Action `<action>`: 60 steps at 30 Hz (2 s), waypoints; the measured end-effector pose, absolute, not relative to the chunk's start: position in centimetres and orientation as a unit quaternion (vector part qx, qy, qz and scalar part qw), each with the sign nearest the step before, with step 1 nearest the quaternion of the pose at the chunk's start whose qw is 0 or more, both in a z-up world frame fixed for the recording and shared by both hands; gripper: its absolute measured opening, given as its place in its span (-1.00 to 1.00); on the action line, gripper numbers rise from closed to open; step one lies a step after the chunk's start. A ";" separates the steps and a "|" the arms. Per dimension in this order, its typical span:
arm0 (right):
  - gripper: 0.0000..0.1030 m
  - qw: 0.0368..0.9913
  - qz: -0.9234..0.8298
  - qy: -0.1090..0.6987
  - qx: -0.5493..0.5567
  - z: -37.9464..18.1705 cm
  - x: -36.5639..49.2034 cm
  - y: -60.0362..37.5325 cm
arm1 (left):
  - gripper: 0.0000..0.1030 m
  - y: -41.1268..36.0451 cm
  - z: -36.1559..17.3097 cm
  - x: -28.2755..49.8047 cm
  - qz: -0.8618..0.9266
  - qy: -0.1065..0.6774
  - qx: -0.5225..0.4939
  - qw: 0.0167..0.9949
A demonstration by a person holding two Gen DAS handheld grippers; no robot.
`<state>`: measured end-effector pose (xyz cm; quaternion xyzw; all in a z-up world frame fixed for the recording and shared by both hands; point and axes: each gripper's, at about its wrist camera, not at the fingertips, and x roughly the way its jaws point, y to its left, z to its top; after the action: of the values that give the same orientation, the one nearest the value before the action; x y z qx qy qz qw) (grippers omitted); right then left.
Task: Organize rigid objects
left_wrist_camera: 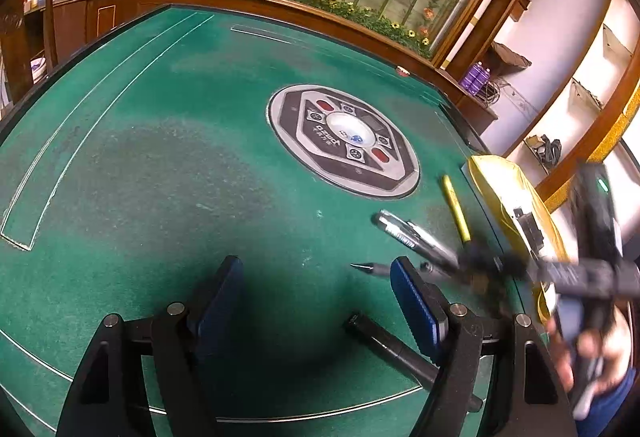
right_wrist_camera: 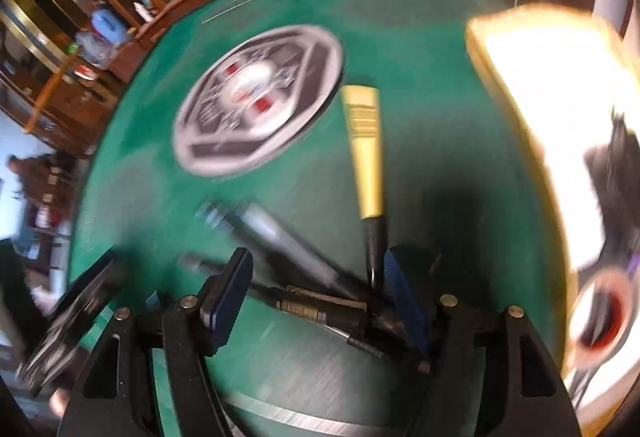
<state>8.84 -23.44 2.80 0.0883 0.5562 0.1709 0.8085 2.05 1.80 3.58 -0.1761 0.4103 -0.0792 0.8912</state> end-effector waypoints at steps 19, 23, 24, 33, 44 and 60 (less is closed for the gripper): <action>0.32 0.823 0.245 0.495 0.136 5.0 0.6 -26.8 | 0.22 -4.0 4.8 -3.0 -0.102 0.453 -0.116 0.878; 0.32 0.825 0.251 0.489 0.133 5.1 0.1 -27.2 | -0.05 -6.1 3.5 -2.9 -0.094 0.473 -0.097 0.871; 0.32 0.826 0.250 0.487 0.132 5.2 -0.2 -27.3 | -0.09 -6.3 3.2 -2.7 -0.091 0.476 -0.093 0.870; 0.25 0.842 0.239 0.471 0.114 5.5 -0.7 -28.1 | -0.71 -5.9 2.6 -2.0 -0.063 0.465 -0.052 0.881; -0.37 0.859 0.162 0.481 0.069 5.5 6.2 -25.5 | -0.70 -3.7 2.4 -1.5 -0.059 0.450 -0.042 0.890; -0.85 0.858 0.157 0.483 0.079 1.9 9.6 -25.0 | -0.68 -4.2 2.4 -1.3 -0.067 0.453 -0.030 0.888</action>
<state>9.65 -25.04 1.94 0.0789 0.4831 0.1571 0.8578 -1.30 -4.18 2.43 -0.0300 0.4530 -0.0672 0.8885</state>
